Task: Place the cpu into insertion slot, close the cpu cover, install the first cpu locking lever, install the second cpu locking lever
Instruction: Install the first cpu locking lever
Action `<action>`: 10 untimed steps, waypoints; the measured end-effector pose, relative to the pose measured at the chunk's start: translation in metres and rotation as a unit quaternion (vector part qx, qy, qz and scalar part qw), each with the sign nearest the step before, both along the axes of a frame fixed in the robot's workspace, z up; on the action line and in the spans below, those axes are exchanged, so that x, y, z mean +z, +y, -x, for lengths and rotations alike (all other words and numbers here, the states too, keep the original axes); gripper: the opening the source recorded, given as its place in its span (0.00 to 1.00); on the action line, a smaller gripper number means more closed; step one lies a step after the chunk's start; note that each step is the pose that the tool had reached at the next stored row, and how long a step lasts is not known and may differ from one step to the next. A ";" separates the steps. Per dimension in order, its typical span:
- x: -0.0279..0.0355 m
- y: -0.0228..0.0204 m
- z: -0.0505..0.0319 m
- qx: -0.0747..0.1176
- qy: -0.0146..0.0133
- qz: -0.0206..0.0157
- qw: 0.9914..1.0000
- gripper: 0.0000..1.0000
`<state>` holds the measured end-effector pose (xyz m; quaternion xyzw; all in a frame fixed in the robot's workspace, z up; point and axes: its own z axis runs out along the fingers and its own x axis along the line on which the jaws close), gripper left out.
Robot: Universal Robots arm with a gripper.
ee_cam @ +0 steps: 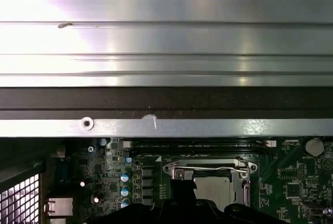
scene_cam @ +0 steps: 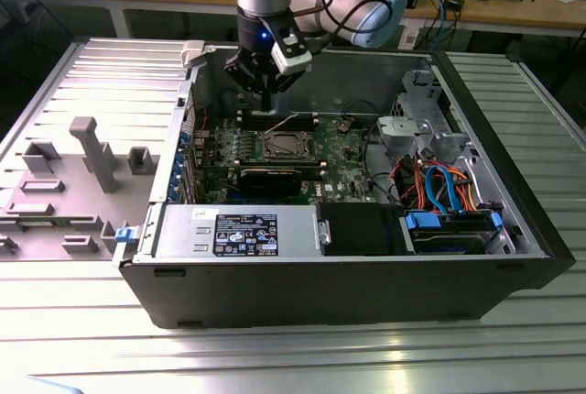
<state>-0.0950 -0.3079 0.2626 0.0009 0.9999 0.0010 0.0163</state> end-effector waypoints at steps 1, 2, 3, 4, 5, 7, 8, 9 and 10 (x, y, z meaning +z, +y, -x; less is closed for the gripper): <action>-0.0006 0.0000 -0.0005 0.000 0.000 0.000 1.000 0.11; -0.0014 -0.0002 -0.0008 0.000 0.000 -0.001 1.000 0.11; -0.0020 -0.0004 -0.0011 0.000 0.000 -0.002 1.000 0.11; -0.0038 -0.0008 -0.0024 -0.002 0.000 -0.004 1.000 0.11; -0.0052 -0.0008 -0.0030 -0.005 0.000 -0.006 1.000 0.11; -0.0070 -0.0008 -0.0038 -0.010 0.000 -0.007 1.000 0.11; -0.0083 -0.0007 -0.0043 -0.010 0.000 -0.007 1.000 0.11; -0.0091 0.0000 -0.0047 -0.010 0.000 -0.007 1.000 0.11; -0.0099 0.0012 -0.0050 -0.009 0.000 -0.007 1.000 0.11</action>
